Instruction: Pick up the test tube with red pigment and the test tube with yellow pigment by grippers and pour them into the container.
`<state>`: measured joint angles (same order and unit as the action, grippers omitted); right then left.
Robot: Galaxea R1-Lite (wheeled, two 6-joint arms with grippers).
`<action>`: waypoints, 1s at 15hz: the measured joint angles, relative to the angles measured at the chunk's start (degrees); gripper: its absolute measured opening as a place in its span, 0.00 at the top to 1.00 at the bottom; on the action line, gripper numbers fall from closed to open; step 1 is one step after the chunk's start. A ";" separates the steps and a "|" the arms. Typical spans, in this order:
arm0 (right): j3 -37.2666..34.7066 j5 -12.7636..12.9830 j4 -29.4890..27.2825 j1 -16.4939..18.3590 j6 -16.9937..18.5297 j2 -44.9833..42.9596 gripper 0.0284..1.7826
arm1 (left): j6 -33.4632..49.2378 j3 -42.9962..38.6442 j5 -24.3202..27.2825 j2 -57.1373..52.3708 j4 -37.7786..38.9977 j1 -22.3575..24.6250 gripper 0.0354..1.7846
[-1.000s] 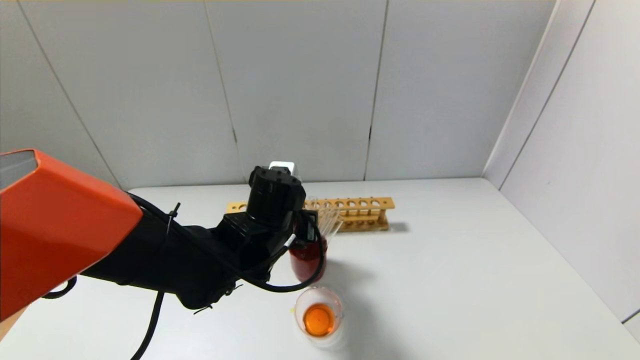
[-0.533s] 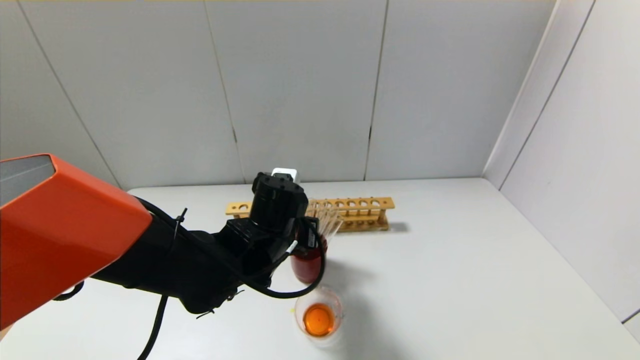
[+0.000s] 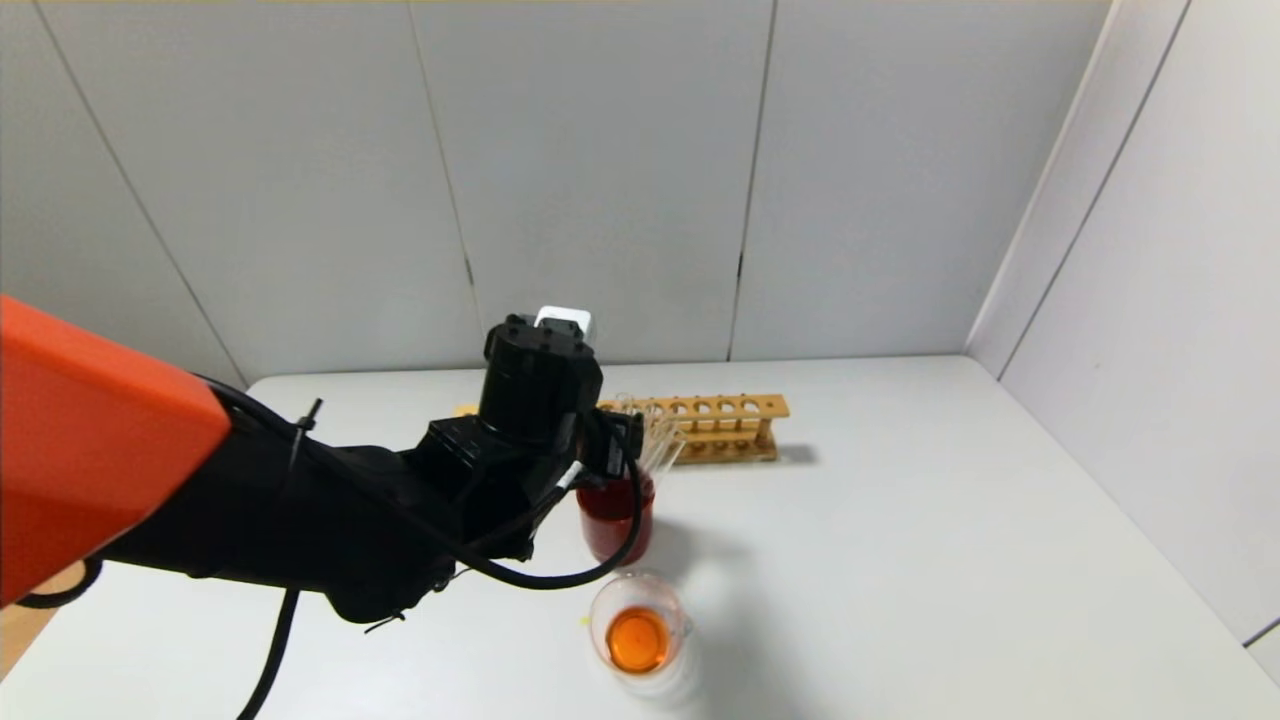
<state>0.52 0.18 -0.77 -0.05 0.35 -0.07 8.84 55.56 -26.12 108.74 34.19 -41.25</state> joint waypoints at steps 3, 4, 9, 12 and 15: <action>0.00 0.02 0.00 0.00 0.00 0.00 0.02 | -8.22 -0.22 -6.62 -8.39 -1.16 0.41 0.02; 0.00 0.04 0.00 -0.02 -0.02 0.00 0.02 | -10.62 -0.46 -9.13 -12.17 -2.12 0.52 0.02; 0.00 0.00 0.00 -0.02 -0.02 0.00 0.02 | -16.74 -3.86 -16.30 -35.51 -10.98 5.21 0.02; 0.00 0.02 -0.02 -0.05 0.00 0.00 0.02 | -18.94 -8.02 -15.82 -49.35 -15.10 14.63 0.02; 0.00 0.02 0.00 0.00 -0.02 0.00 0.02 | -19.31 -12.37 -11.54 -61.56 -18.16 28.33 0.02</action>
<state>0.52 0.21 -0.77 -0.05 0.33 -0.07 -10.47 43.19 -37.67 47.18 16.03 -12.92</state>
